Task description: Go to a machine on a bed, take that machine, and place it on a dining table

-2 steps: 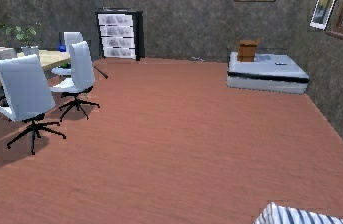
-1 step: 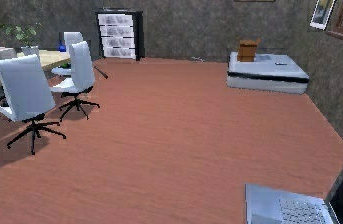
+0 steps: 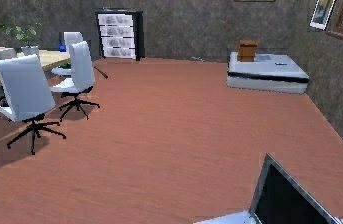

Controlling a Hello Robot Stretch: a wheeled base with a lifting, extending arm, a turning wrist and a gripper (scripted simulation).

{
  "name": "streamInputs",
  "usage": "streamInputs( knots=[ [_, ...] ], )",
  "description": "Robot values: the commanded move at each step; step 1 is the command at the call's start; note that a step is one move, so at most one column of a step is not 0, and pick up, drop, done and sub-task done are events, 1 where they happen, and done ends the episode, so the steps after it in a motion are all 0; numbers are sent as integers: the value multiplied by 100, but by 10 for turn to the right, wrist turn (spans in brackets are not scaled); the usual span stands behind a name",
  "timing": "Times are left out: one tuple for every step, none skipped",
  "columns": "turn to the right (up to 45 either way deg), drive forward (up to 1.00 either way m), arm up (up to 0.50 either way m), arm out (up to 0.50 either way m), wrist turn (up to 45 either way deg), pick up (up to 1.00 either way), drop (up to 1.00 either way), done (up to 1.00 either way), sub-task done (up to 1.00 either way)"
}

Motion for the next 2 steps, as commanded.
streamInputs(
  knots=[
    [0, 0, 0, -34, 0, 0, 0, 0, 0],
    [-450, 0, 0, 0, 0, 0, 0, 0, 0]
  ],
)
